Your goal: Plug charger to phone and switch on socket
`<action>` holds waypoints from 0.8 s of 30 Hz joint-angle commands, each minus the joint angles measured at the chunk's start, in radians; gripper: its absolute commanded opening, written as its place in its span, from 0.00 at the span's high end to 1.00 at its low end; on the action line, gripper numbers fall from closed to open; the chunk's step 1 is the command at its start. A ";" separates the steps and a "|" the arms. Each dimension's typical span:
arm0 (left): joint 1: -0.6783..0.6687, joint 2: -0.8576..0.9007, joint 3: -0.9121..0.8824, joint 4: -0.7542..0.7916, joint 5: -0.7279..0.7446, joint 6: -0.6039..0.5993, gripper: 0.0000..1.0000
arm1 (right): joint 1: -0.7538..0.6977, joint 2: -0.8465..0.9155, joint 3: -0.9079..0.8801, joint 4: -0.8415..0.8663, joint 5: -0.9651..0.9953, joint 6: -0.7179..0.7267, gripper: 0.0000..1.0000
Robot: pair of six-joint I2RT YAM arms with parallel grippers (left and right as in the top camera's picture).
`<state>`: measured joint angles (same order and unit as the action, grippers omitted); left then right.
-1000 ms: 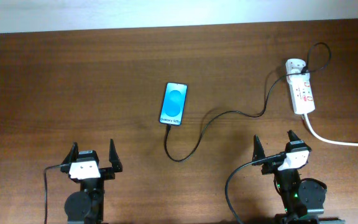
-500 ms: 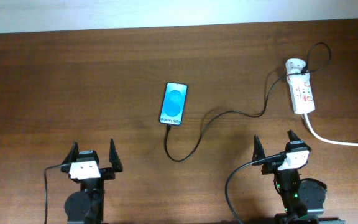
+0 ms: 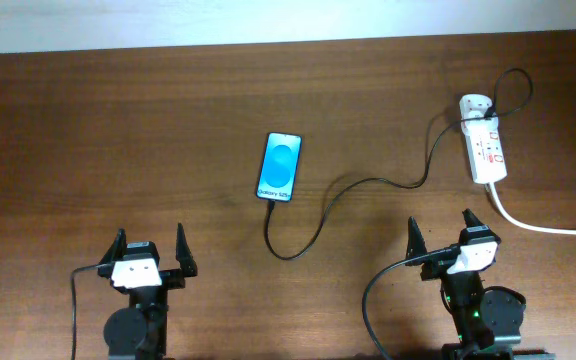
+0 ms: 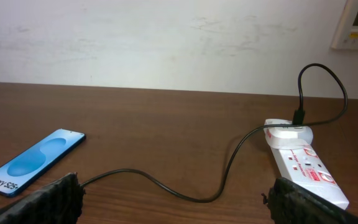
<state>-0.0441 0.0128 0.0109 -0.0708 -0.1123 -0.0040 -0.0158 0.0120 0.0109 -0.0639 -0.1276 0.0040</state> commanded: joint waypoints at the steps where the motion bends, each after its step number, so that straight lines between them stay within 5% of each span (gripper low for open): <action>1: -0.004 -0.008 -0.001 -0.006 0.011 0.000 0.01 | 0.007 -0.008 -0.005 -0.008 0.009 0.011 0.02; 24: -0.004 -0.008 -0.001 -0.006 0.011 0.000 0.01 | 0.008 -0.008 -0.005 -0.007 0.002 0.011 0.02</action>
